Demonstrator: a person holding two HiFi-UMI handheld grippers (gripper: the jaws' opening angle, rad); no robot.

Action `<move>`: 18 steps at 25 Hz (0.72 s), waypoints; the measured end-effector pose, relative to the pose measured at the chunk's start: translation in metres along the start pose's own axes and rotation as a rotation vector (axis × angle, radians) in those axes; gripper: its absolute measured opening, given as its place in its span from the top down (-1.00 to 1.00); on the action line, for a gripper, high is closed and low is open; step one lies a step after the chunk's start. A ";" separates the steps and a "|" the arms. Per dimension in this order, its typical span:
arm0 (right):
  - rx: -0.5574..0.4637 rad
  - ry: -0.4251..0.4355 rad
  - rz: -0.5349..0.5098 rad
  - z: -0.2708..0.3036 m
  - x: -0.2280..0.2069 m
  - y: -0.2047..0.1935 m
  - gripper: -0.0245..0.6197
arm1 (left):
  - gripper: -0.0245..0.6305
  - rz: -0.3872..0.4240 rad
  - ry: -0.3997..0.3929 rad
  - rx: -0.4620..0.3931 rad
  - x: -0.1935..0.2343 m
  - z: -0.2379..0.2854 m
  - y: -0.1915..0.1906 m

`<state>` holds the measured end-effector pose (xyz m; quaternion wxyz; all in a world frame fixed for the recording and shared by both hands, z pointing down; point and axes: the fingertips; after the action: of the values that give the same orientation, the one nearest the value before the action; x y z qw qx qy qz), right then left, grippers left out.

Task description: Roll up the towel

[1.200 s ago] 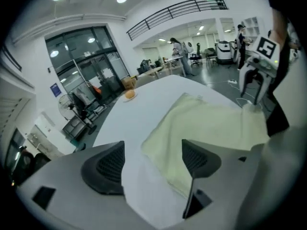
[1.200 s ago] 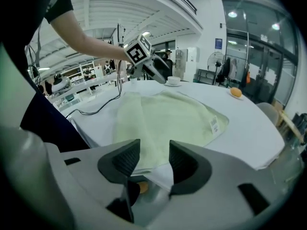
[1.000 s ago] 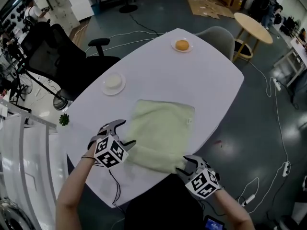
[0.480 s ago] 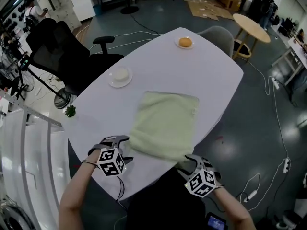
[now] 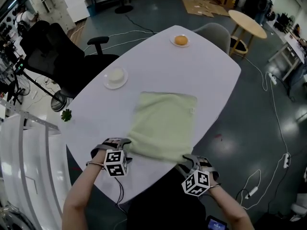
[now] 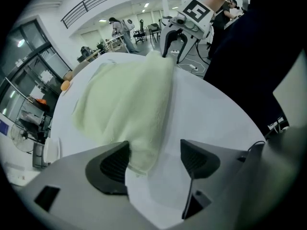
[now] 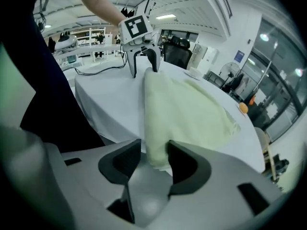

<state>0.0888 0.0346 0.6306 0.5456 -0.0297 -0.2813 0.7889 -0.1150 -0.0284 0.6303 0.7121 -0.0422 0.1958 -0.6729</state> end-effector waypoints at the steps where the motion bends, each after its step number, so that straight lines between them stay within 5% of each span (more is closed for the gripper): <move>1: 0.009 -0.013 -0.019 0.002 -0.002 -0.001 0.37 | -0.19 -0.003 -0.016 0.001 -0.001 0.001 0.000; 7: 0.052 -0.051 -0.135 0.007 -0.004 -0.006 0.49 | -0.16 -0.036 -0.095 0.030 -0.002 0.006 0.000; 9: 0.059 -0.059 -0.157 0.006 -0.005 -0.005 0.53 | -0.04 -0.005 -0.028 0.042 0.010 0.004 0.001; 10: 0.058 -0.061 -0.161 0.004 -0.007 -0.004 0.58 | 0.55 0.028 0.031 0.046 0.019 0.003 0.000; 11: 0.055 -0.062 -0.163 0.002 -0.009 -0.003 0.63 | 0.70 0.062 0.070 0.054 0.024 0.002 0.000; 18: 0.022 -0.082 -0.137 -0.028 -0.027 0.017 0.75 | 0.76 0.098 0.078 0.073 0.022 -0.014 0.004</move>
<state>0.0950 0.0183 0.5916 0.5866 0.0280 -0.2963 0.7532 -0.1157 -0.0470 0.6117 0.7372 0.0195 0.2006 -0.6449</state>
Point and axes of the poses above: the fingertips, and each gripper's own axes: z forward along the fingers, x to its left, y out of its top, and after that the axes turned 2 degrees about y, right-handed
